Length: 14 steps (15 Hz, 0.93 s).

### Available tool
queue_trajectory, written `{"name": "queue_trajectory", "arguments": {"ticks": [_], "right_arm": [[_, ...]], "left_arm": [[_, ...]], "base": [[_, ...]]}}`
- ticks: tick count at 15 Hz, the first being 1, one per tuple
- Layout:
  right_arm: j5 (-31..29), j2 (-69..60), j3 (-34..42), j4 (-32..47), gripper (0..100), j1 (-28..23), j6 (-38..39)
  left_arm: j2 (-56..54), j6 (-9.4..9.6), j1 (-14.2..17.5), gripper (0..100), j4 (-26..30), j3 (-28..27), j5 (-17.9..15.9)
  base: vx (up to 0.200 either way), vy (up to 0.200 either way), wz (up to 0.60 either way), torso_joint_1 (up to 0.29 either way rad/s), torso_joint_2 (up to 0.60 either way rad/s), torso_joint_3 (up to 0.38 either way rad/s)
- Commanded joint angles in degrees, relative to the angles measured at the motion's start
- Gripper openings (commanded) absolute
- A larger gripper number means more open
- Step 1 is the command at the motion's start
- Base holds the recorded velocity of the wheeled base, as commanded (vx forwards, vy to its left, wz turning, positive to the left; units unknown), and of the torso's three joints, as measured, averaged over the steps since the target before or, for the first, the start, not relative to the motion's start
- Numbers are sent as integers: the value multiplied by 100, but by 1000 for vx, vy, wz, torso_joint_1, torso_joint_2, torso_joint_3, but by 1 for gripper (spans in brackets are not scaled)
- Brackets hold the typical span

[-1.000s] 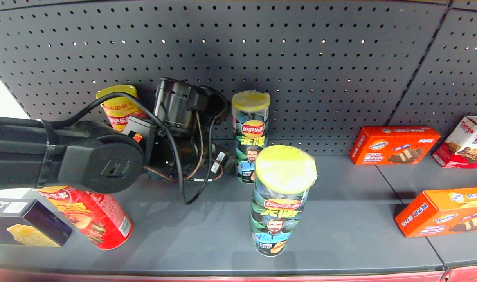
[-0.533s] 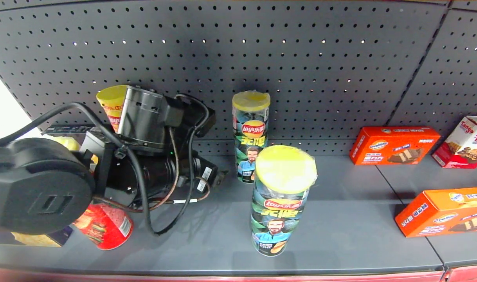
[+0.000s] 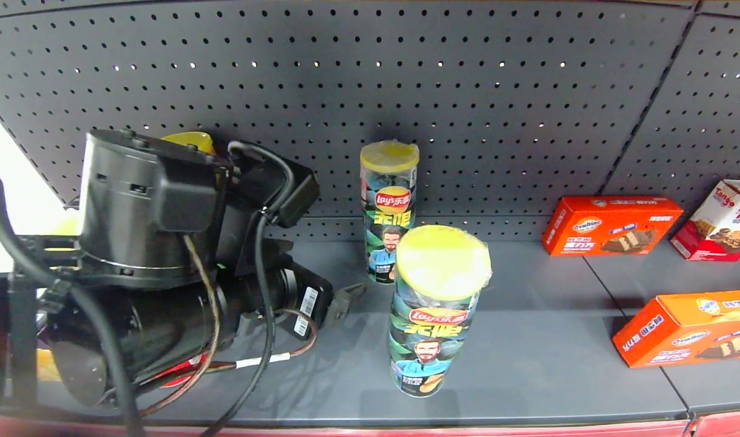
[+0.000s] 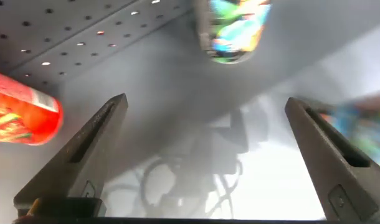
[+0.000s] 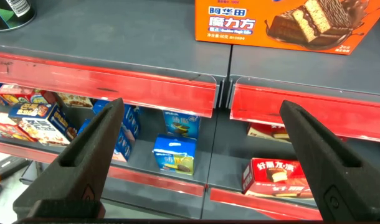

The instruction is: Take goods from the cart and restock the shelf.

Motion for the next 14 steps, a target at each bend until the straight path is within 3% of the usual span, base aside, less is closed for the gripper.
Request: {"name": "queue_trajectory", "arguments": {"ticks": [1, 4, 6, 8, 9, 11, 12, 13, 14], "right_arm": [[-2, 9, 0, -1, 100, 2, -3], [-2, 0, 0, -1, 100, 2, -3], [-2, 9, 0, -1, 100, 2, -3], [-2, 9, 0, -1, 100, 2, -3], [-2, 9, 0, -1, 100, 2, -3], [-2, 9, 0, -1, 100, 2, -3], [-2, 9, 0, -1, 100, 2, -3], [-2, 9, 0, -1, 100, 2, -3], [-2, 9, 0, -1, 100, 2, -3]], "left_arm": [[-504, -143, -278, 100, 1, 267, 1], [-908, -134, -401, 100, -52, 601, -8], [-1497, -134, -753, 100, -52, 1023, 36], [-2112, -143, -1157, 100, -61, 1489, 537], [-2411, -152, -1438, 100, -43, 1638, 678], [-2754, -152, -1640, 100, -43, 1858, 766], [-3193, -29, -1306, 100, 45, 2130, 590], [-3694, 296, -709, 100, 54, 2421, 115], [-4134, 586, -462, 100, 62, 2579, -395]], "base": [[0, 0, 0, 0, 0, 0], [0, 0, 0, 0, 0, 0], [0, 0, 0, 0, 0, 0], [0, 0, 0, 0, 0, 0], [0, 0, 0, 0, 0, 0], [0, 0, 0, 0, 0, 0], [0, 0, 0, 0, 0, 0], [0, 0, 0, 0, 0, 0], [0, 0, 0, 0, 0, 0]]}}
